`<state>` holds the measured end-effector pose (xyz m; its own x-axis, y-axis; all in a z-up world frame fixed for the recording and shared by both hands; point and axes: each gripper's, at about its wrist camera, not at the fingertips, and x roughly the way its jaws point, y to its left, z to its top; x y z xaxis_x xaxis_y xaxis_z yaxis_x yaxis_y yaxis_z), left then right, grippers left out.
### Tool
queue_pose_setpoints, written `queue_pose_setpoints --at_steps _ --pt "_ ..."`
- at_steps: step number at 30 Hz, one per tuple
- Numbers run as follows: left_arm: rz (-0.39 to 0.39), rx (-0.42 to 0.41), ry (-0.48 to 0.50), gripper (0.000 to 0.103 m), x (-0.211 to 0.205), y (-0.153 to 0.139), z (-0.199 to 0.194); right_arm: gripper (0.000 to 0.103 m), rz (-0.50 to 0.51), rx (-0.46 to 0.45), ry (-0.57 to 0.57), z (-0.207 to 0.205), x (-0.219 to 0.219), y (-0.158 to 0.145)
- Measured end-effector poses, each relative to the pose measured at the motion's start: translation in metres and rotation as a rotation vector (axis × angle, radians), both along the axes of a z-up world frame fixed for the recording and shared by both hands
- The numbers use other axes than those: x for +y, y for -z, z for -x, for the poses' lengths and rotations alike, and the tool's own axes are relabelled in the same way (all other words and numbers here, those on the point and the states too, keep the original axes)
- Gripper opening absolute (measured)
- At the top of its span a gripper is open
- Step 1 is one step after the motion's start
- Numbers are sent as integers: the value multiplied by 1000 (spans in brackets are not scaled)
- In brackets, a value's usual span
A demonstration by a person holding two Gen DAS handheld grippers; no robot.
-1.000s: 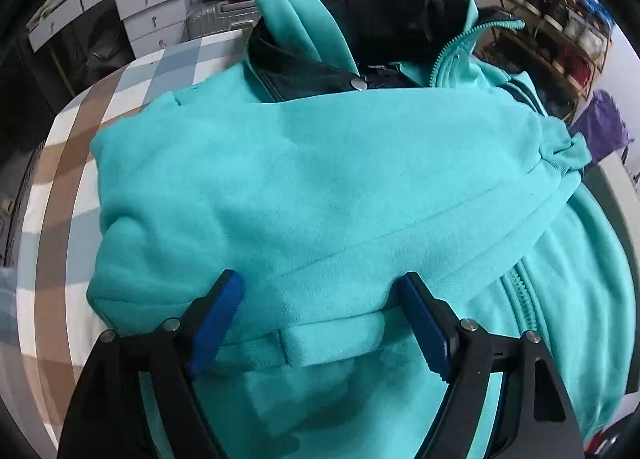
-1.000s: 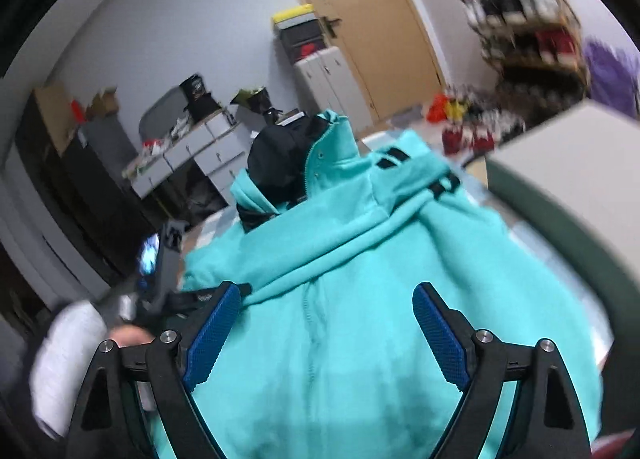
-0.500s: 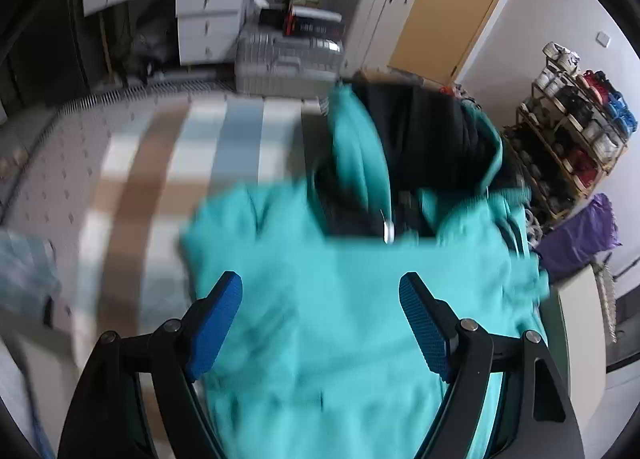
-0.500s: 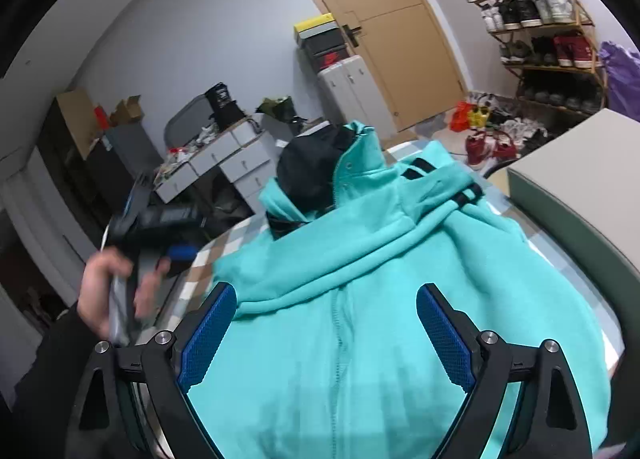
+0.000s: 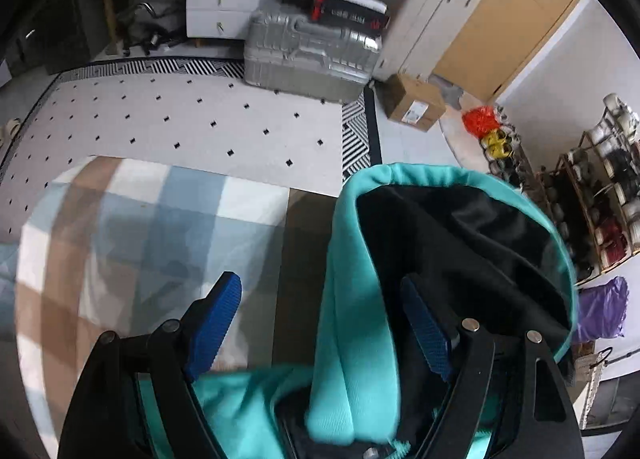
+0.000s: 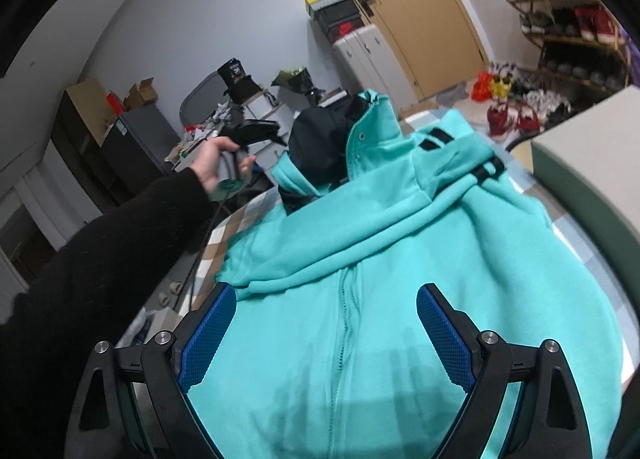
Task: Fold large clothes
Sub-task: 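Grasp the hood edge with the left gripper and lift it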
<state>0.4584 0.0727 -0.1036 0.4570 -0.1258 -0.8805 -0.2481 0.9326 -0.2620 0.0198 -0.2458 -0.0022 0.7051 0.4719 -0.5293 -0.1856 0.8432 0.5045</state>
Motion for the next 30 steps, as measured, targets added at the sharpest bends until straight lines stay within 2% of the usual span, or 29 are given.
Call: queue_pose_setpoints --at_steps 1,2,3,4,5,7,8,12,14,17,21,22,24,26,27,29,30 --pt "1 37 8 77 0 10 -6 93 -3 4 -4 -1 0 1" --pt "2 61 11 65 1 14 -8 93 -1 8 -8 -2 1 2" --pt "17 72 20 38 1 20 -9 93 3 14 -13 -3 1 4" --pt "33 81 35 25 -1 24 -9 93 7 22 -18 -3 2 5" --pt "39 81 56 7 -6 25 -7 93 10 27 -20 -4 2 6" --pt "-45 40 74 5 -21 11 2 93 12 31 -9 -3 2 7" --pt "-77 -10 98 4 -31 -2 11 93 12 31 -4 -2 2 6" --pt "-189 -280 257 4 -79 -68 70 93 13 18 2 3 4 2" --pt "-200 -396 394 4 -106 -93 118 93 15 4 1 6 6 -1" --pt "-189 -458 519 4 -123 -101 178 93 26 -16 2 11 10 -5" --pt "-247 -408 656 4 -132 -71 233 93 38 -38 6 16 12 -8" --pt "-267 -384 668 4 -131 -62 244 93 39 -40 8 16 12 -9" --pt "-259 -325 682 4 -121 -44 255 93 44 -44 15 16 12 -10" --pt "-259 -283 662 4 -111 -31 262 93 43 -47 19 17 11 -10" --pt "-245 -253 654 7 -106 -27 263 93 44 -47 19 16 11 -10" --pt "-159 -153 655 10 -93 -11 267 93 46 -44 16 16 11 -10" --pt "-152 -127 653 10 -95 -6 266 93 48 -42 19 15 11 -10"
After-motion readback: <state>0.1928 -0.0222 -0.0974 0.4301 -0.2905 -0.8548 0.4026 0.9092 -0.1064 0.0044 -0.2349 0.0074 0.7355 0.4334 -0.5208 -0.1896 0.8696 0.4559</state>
